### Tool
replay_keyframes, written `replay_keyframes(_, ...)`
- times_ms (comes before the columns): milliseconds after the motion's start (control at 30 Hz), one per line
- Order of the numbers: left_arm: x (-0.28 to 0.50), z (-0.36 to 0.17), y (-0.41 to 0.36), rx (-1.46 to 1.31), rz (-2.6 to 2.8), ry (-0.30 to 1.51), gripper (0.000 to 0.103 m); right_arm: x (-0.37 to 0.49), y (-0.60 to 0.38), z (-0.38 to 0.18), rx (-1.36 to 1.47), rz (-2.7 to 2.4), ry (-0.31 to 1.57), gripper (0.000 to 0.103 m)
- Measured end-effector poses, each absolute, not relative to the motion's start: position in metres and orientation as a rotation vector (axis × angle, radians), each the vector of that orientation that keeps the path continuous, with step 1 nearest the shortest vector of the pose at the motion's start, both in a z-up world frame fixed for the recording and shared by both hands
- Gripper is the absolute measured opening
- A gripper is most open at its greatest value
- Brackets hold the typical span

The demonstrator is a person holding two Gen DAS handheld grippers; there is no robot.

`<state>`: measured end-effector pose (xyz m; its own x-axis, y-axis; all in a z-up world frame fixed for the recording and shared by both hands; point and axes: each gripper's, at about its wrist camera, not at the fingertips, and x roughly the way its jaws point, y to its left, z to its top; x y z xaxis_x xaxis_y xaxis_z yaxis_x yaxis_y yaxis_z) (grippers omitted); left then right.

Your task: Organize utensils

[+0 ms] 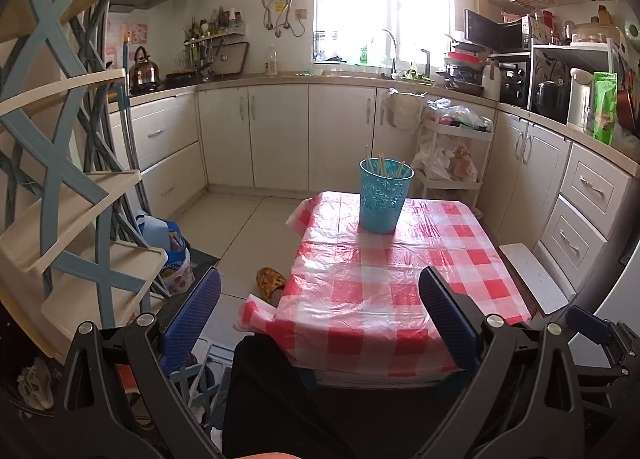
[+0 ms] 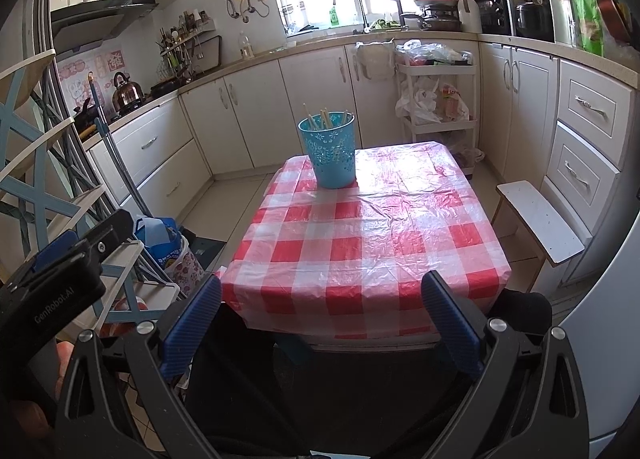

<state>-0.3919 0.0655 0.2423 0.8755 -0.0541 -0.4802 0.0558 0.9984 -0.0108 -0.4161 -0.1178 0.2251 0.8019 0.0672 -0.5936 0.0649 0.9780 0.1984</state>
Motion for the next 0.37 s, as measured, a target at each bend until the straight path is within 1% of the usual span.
replay_keyframes(367, -0.382, 0.237, 0.077, -0.049, -0.076, 0.56, 0.095, -0.417, -0.119, 0.228, 0.214, 0.0, 0.636, 0.096)
